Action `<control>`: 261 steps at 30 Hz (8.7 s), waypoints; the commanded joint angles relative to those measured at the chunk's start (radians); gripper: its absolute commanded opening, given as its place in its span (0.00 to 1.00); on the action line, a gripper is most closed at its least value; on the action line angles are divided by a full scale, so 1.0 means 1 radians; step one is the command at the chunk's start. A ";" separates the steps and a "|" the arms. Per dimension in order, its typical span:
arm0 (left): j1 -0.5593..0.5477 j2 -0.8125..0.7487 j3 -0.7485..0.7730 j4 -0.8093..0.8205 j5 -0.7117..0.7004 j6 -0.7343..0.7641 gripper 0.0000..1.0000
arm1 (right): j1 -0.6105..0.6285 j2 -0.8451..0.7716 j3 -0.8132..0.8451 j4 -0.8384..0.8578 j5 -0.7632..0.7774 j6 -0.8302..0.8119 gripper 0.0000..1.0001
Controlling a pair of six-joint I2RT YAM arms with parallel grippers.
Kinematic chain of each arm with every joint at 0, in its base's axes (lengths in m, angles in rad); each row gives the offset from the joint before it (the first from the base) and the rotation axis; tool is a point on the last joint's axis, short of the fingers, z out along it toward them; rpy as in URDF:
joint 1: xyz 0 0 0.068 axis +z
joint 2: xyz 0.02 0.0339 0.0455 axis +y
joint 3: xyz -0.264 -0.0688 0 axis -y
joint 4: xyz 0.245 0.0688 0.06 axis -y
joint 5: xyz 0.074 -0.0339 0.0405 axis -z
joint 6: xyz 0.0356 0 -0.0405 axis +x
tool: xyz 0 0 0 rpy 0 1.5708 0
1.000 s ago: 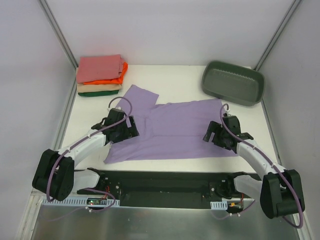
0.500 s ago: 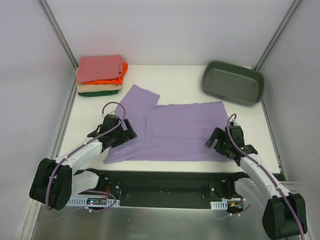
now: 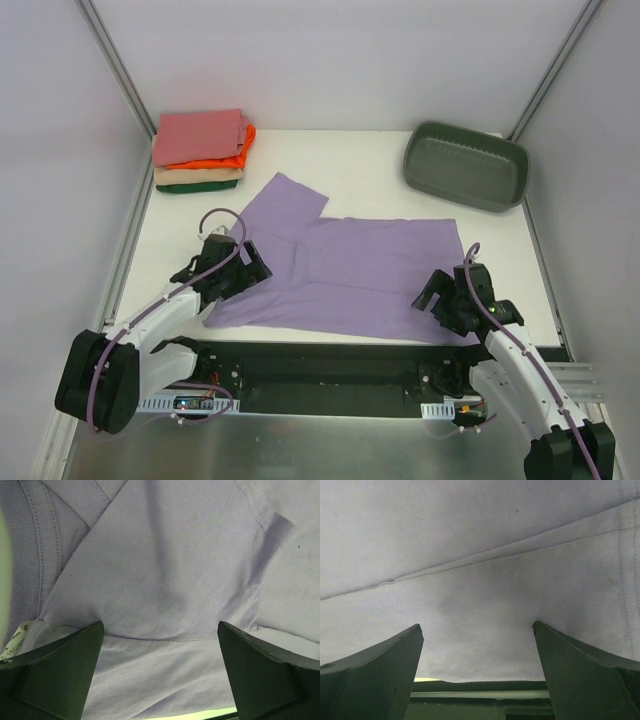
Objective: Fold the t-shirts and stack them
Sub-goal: Fold the flattened tshirt in 1/3 of the way, then grap the side of the flattened tshirt furthest away from the robot with both arms, then fold the other side of the tshirt into a rectangle
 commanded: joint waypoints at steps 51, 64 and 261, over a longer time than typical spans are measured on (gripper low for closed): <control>0.095 1.184 1.696 -0.550 -0.187 0.377 0.82 | -0.111 0.875 0.818 0.121 0.113 -0.338 0.96; 0.098 1.409 1.833 -0.570 -0.212 0.506 0.55 | -0.113 0.921 0.807 0.169 0.153 -0.345 0.96; 0.069 -0.029 0.199 -0.297 -0.054 -0.057 0.99 | 0.930 0.855 0.625 0.510 -0.043 -0.606 0.97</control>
